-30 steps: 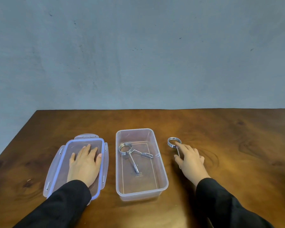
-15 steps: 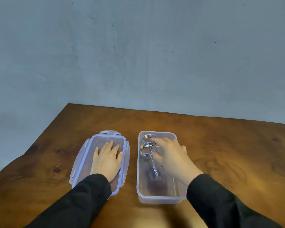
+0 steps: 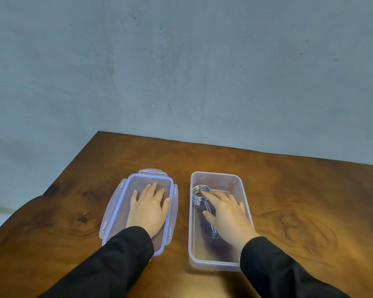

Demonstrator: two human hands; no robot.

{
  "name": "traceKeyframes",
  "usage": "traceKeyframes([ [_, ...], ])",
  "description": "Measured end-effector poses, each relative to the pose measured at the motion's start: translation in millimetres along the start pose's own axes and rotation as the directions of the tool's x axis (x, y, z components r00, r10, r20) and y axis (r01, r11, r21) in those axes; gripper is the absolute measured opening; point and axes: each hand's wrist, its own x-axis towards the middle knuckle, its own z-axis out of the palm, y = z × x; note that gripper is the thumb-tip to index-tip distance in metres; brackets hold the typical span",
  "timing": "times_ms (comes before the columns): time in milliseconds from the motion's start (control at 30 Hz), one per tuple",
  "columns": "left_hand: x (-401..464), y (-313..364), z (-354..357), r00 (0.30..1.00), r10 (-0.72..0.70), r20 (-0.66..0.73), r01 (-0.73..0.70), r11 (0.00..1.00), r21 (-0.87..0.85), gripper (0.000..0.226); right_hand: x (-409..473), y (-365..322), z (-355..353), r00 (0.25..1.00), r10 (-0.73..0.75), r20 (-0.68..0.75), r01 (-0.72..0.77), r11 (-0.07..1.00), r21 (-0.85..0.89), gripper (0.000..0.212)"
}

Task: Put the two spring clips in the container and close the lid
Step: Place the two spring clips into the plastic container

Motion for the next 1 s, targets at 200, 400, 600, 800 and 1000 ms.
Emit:
traceKeyframes([
  [200,-0.5,0.3,-1.2,1.0,0.003,-0.003,-0.003,1.0,0.005,0.056,0.8,0.7,1.4,1.0,-0.014,0.017,0.014,1.0,0.003,0.057],
  [400,-1.2,0.7,-1.8,1.0,0.002,0.002,-0.002,1.0,0.005,0.056,0.8,1.1,3.1,1.0,-0.004,0.027,0.003,1.0,0.022,0.055],
  [600,-1.4,-0.2,-1.1,1.0,0.005,0.004,-0.005,1.0,0.002,0.056,1.3,-0.3,2.6,0.999,0.017,0.049,-0.019,0.999,0.032,0.059],
  [800,-0.5,-0.4,0.5,1.0,0.006,-0.003,-0.006,1.0,0.006,0.056,1.8,0.3,3.1,0.999,0.015,0.049,-0.016,0.999,0.031,0.062],
  [1000,-0.9,-0.2,0.5,1.0,-0.003,0.0,0.003,1.0,-0.017,0.056,-4.7,0.1,-16.8,0.993,-0.025,-0.115,0.048,0.979,0.196,0.058],
])
